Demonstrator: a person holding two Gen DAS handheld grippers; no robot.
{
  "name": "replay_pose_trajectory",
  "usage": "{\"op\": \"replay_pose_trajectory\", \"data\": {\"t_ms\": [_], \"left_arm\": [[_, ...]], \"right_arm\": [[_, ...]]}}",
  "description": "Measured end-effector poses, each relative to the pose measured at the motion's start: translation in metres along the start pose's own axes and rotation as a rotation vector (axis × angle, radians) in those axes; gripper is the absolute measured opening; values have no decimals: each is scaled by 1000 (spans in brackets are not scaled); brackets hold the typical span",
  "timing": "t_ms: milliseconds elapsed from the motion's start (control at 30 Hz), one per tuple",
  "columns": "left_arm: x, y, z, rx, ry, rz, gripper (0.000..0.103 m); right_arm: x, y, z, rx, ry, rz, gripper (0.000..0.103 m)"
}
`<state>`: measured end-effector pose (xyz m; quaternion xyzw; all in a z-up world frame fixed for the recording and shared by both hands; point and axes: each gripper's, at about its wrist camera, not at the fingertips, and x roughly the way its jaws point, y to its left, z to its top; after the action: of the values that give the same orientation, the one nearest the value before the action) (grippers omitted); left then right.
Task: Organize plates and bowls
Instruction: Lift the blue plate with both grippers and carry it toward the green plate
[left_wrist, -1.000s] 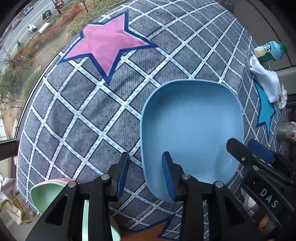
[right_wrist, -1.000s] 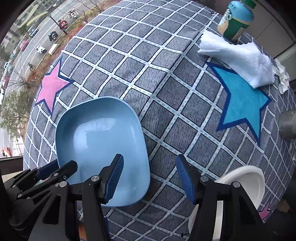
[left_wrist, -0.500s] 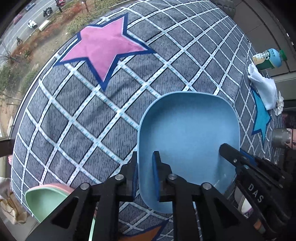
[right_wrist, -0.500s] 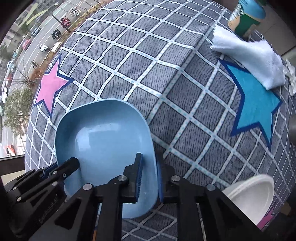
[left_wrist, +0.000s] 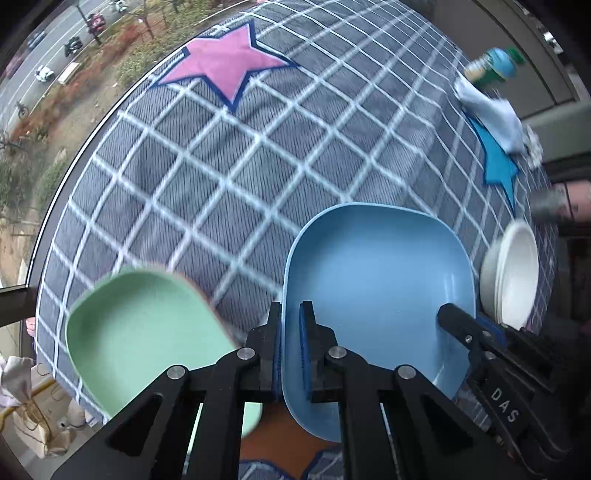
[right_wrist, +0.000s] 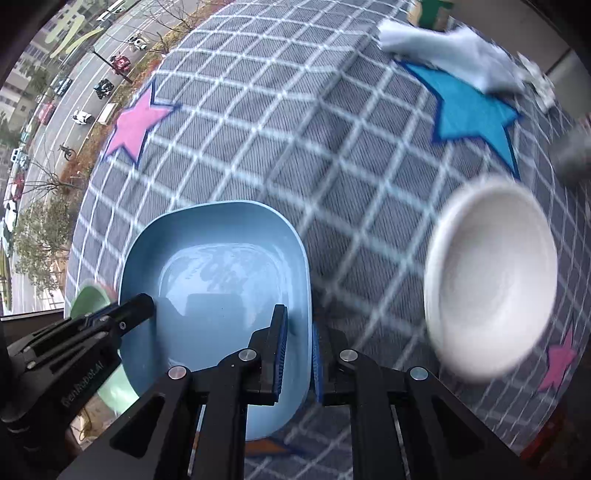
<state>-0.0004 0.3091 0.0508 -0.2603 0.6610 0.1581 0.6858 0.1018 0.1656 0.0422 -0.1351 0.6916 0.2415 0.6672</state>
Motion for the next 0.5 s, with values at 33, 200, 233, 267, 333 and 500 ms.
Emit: {"op": "replay_pose_trajectory", "data": {"t_ms": [33, 200, 233, 267, 333, 500], "left_arm": [[-3, 0, -9, 13, -1, -4, 8], [-8, -13, -56, 84, 8, -28, 7], [-8, -14, -60, 98, 6, -27, 7], [-8, -17, -68, 111, 3, -27, 7], [-12, -23, -71, 124, 7, -25, 7], [-12, -39, -67, 213, 1, -12, 6]], "right_arm": [[-1, -2, -8, 6, 1, 0, 14], [-14, -19, -63, 67, -12, 18, 14], [-15, -20, -71, 73, -13, 17, 14], [-16, -23, -81, 78, -12, 17, 14], [-20, -27, -96, 87, -12, 17, 14], [-35, -37, -119, 120, -61, 23, 14]]}}
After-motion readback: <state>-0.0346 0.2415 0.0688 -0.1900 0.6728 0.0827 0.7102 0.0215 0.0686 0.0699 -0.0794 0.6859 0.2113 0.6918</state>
